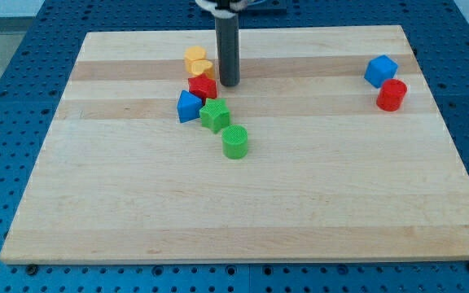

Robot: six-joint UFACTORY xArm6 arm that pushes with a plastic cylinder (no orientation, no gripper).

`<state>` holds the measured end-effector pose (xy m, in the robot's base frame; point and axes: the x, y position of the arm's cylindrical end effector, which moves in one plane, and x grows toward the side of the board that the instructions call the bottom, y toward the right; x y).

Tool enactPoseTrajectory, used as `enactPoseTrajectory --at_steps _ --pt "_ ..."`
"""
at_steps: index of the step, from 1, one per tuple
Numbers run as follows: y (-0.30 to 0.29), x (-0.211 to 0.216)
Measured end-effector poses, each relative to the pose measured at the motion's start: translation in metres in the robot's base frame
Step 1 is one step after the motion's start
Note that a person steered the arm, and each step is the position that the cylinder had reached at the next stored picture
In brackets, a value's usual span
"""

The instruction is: Move the yellow hexagon to the right of the yellow heart

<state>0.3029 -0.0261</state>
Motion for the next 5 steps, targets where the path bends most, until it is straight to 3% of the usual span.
enactPoseTrajectory --at_steps 1,2,3,5 --pt "-0.005 -0.087" --pt "-0.013 -0.103" --pt "-0.076 -0.089" --pt "-0.119 -0.084"
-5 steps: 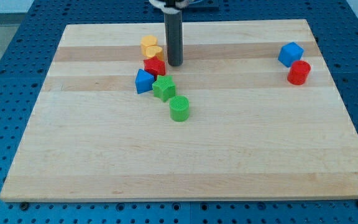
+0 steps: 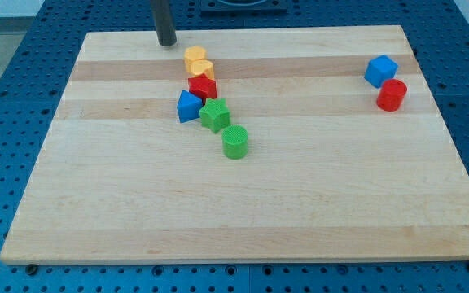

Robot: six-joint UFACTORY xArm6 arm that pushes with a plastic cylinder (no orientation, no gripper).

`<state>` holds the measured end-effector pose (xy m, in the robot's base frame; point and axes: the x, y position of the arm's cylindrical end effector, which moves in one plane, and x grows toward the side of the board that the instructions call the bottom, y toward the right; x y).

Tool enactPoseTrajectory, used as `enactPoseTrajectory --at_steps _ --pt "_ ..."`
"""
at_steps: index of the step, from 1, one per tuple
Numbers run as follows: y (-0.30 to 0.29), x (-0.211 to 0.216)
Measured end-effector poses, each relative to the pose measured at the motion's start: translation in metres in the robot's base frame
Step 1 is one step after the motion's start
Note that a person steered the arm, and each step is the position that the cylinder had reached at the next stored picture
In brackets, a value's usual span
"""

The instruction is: Move the yellow hexagon to the right of the yellow heart

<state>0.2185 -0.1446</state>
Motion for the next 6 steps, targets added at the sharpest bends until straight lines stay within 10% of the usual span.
enactPoseTrajectory --at_steps 1,6 --pt "0.000 0.051" --pt "0.111 0.047"
